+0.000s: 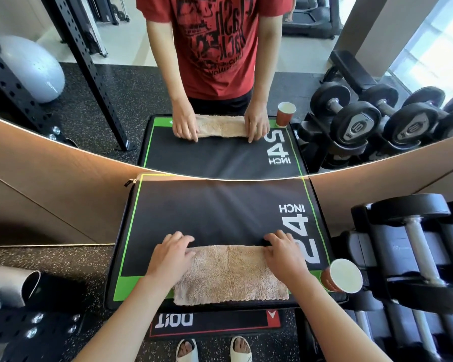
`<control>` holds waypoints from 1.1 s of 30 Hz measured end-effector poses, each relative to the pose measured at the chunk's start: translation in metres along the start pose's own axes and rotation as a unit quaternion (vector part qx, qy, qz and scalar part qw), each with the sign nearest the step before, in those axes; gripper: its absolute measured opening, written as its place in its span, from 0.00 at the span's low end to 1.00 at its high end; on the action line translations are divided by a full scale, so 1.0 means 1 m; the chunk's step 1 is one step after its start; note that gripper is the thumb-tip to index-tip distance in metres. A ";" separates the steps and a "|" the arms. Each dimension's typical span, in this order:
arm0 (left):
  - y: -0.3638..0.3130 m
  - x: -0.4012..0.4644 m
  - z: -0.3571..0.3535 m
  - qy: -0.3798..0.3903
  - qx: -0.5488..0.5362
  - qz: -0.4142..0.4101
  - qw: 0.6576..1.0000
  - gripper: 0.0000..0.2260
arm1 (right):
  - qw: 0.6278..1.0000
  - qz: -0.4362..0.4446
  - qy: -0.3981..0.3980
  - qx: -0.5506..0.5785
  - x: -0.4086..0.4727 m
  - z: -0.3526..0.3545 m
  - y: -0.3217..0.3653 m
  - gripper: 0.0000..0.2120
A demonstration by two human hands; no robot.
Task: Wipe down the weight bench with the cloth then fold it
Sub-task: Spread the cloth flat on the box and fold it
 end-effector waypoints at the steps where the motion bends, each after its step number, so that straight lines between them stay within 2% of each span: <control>1: 0.000 0.001 0.000 0.007 0.003 -0.009 1.000 0.14 | 1.000 0.008 0.004 -0.004 0.001 0.000 -0.002 0.16; 4: 0.006 0.000 0.003 -0.008 -0.001 -0.001 1.000 0.02 | 1.000 0.017 -0.009 -0.006 0.005 0.000 -0.010 0.09; 6: 0.011 0.000 0.006 -0.018 -0.022 0.013 1.000 0.05 | 0.999 -0.003 -0.027 0.029 0.008 0.003 -0.016 0.06; 12: 0.024 0.007 0.017 -0.060 -0.067 0.075 0.993 0.08 | 0.983 -0.124 -0.025 0.130 0.018 0.010 -0.035 0.08; 15: 0.031 0.012 0.019 -0.096 -0.053 0.080 0.991 0.11 | 0.981 -0.137 -0.058 0.123 0.022 0.013 -0.038 0.07; 18: 0.009 0.006 0.026 -0.146 -0.051 0.007 0.988 0.12 | 0.985 -0.089 -0.096 0.116 0.015 0.016 -0.023 0.12; 21: -0.024 -0.021 0.018 -0.072 -0.111 -0.113 0.985 0.08 | 0.987 0.010 -0.071 0.142 -0.010 0.014 0.007 0.10; 24: -0.027 -0.054 -0.007 -0.003 -0.092 -0.172 0.981 0.14 | 0.979 0.091 0.000 0.184 -0.044 0.000 0.029 0.12; 27: -0.009 -0.069 -0.016 0.008 -0.086 -0.156 0.984 0.15 | 0.972 0.144 0.024 0.182 -0.068 -0.018 0.025 0.12; 31: 0.013 -0.072 -0.007 0.013 -0.080 -0.126 0.989 0.06 | 0.974 0.106 0.006 0.201 -0.070 -0.012 -0.004 0.14; 33: 0.009 -0.069 -0.001 0.020 -0.088 -0.116 0.989 0.06 | 0.976 0.103 0.005 0.194 -0.069 -0.009 -0.006 0.12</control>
Point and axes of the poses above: each hand's wrist, its own x-axis towards the middle knuckle, its own z-axis out of the back of the hand, y = z × x, the point moved 4 cm from there along x, towards the middle knuckle, and after that the axes turned 15 degrees about -y, right-handed, at the moved point
